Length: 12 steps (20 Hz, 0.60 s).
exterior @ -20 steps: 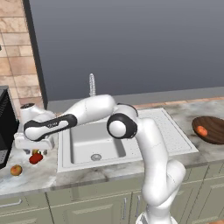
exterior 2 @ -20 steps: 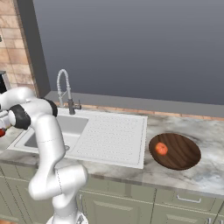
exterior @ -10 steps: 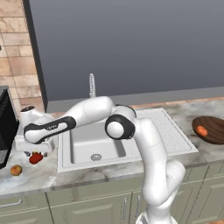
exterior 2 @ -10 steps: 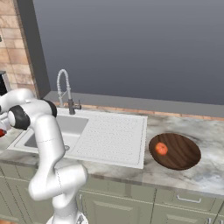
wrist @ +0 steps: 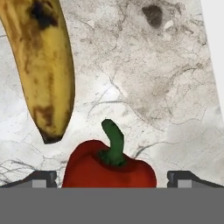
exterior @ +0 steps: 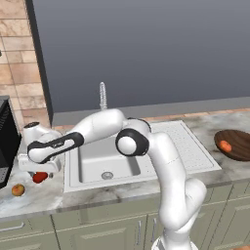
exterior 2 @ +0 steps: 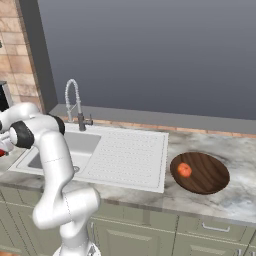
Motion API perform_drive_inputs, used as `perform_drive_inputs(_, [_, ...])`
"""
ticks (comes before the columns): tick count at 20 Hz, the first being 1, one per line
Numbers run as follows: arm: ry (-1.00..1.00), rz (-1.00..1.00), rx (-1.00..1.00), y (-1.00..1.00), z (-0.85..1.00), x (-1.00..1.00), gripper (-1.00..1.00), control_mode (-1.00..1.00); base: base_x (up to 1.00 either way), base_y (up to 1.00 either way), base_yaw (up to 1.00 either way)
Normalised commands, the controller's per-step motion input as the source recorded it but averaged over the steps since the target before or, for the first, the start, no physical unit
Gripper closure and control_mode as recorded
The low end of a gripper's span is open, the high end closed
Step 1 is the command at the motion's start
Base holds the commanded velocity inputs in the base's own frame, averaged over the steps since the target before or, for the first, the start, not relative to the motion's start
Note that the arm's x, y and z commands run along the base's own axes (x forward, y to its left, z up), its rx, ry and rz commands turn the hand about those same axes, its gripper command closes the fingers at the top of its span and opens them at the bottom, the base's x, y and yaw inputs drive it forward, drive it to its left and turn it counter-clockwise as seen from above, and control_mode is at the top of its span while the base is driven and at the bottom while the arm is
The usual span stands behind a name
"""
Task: There is a mixed pile of frozen fruits and vegetables on the counter. Locate all the frozen vegetables and place the items in a bowl on the counter. Take all the frozen fruits and defrost them in a running sink.
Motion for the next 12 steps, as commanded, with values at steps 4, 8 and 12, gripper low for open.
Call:
perform_drive_inputs(4, [0.00,-0.02,0.00,0.01,-0.15,0.00,-1.00,-1.00,0.00,0.00,0.00])
perform_drive_inputs(8, [0.00,-0.03,0.00,0.02,-0.16,0.00,-1.00,-1.00,0.00,0.00,0.00])
perform_drive_inputs(12, [0.00,-0.03,0.00,0.08,-0.21,0.00,1.00,-1.00,0.00,0.00,0.00])
